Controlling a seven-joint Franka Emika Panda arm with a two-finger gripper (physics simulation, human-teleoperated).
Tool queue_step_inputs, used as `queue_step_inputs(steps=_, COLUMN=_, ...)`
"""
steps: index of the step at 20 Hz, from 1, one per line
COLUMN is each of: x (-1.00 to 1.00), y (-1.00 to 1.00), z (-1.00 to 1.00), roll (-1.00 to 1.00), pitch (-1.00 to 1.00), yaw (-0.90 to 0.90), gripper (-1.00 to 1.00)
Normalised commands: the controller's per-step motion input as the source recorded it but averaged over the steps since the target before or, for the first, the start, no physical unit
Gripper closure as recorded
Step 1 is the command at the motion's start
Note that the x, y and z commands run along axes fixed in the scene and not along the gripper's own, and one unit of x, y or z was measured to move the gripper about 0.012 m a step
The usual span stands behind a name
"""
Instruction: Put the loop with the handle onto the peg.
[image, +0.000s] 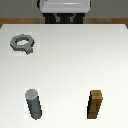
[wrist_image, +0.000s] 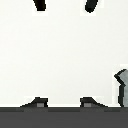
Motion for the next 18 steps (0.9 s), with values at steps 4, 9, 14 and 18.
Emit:
queue_step_inputs(steps=4, x=0.00, y=0.00, z=0.00, roll=0.00, pitch=0.00, yaw=0.00, gripper=-1.00)
queue_step_inputs(steps=9, x=0.00, y=0.00, z=0.00, roll=0.00, pitch=0.00, yaw=0.00, gripper=-1.00)
queue_step_inputs(steps=14, x=0.00, y=-0.80, z=0.00, roll=0.00, pitch=0.00, yaw=0.00, gripper=-1.00)
queue_step_inputs(steps=18, x=0.00, y=-1.00, z=0.00, roll=0.00, pitch=0.00, yaw=0.00, gripper=-1.00)
